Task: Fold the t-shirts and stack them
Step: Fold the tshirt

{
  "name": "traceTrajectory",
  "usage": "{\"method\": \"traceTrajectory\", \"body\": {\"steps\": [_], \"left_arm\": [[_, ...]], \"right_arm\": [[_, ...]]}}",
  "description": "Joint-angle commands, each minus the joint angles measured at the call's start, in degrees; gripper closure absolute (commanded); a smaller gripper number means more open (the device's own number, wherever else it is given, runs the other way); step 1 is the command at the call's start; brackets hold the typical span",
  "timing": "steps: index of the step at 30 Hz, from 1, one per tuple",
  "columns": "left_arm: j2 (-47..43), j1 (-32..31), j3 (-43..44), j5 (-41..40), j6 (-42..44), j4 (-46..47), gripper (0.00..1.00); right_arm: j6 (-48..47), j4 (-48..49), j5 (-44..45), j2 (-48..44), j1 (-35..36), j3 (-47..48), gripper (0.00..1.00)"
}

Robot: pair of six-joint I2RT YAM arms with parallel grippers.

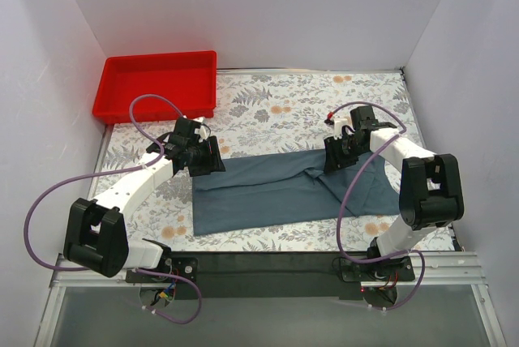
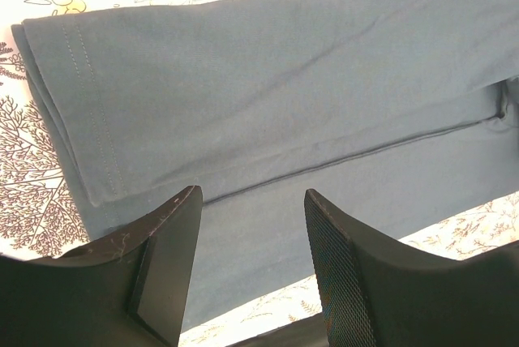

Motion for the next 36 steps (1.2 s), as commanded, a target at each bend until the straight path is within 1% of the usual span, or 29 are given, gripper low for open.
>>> {"method": "traceTrajectory", "body": {"steps": [1, 2, 3, 5, 6, 7, 12, 14, 19, 22, 25, 26, 28, 29, 30, 33, 36], "left_arm": [[-1.7, -0.2, -0.9, 0.8, 0.7, 1.4, 0.49], [-1.6, -0.3, -1.0, 0.9, 0.7, 1.5, 0.49], [-1.6, -0.3, -1.1, 1.0, 0.7, 1.6, 0.49], [-1.2, -0.2, -0.9, 1.2, 0.7, 1.7, 0.50], [-1.2, -0.3, -0.9, 1.2, 0.7, 1.7, 0.50], [-1.1, -0.3, -0.8, 1.3, 0.6, 1.7, 0.49], [-0.2, -0.3, -0.6, 1.8, 0.5, 1.8, 0.49], [0.0, -0.3, -0.6, 2.0, 0.4, 1.9, 0.49], [0.3, -0.3, -0.6, 3.0, 0.2, 1.9, 0.50], [0.4, -0.2, -0.9, 3.3, -0.1, 2.0, 0.49], [0.5, -0.3, -1.5, 3.7, -0.2, 2.3, 0.49], [0.6, -0.3, -1.5, 3.9, -0.3, 2.3, 0.49], [0.8, -0.3, -1.3, 4.4, -0.6, 2.5, 0.49], [0.9, -0.3, -1.3, 4.3, -0.6, 2.6, 0.49], [1.0, -0.3, -1.3, 4.3, -0.5, 2.6, 0.49], [1.2, -0.3, -1.1, 3.7, -0.7, 2.9, 0.48], [1.8, -0.3, -0.6, 3.6, -0.7, 3.3, 0.48]], "right_arm": [[0.4, 0.1, -4.1, 0.1, -0.2, -0.5, 0.63], [0.6, -0.5, -4.5, 0.0, -0.3, -0.5, 0.66], [0.7, -1.0, -5.0, -0.3, -0.2, -0.5, 0.74], [1.3, -2.2, -6.6, -1.0, -0.2, -0.7, 0.82], [1.6, -2.6, -7.2, -2.1, -0.3, -0.9, 0.91], [2.0, -2.8, -8.4, -2.7, 0.0, -1.1, 0.94], [5.9, -3.5, -10.6, -6.7, 1.4, -3.5, 0.95], [7.2, -3.5, -13.0, -7.1, 2.9, -4.5, 0.96], [10.6, -3.5, -13.1, -7.7, 8.6, -6.2, 0.96], [12.9, -3.5, -13.3, -8.1, 11.0, -8.3, 0.94], [14.6, -4.2, -13.0, -7.5, 13.1, -10.1, 0.90], [14.9, -4.9, -12.8, -7.0, 13.4, -10.5, 0.85], [14.9, -5.8, -12.5, -6.9, 13.6, -10.5, 0.79], [15.0, -6.7, -12.1, -7.1, 13.5, -10.0, 0.73], [15.0, -7.3, -11.6, -7.9, 13.6, -9.2, 0.70], [15.5, -10.0, -8.4, -10.7, 13.5, -4.4, 0.63], [17.7, -11.3, 1.3, -14.3, 13.0, -1.0, 0.55]]}}
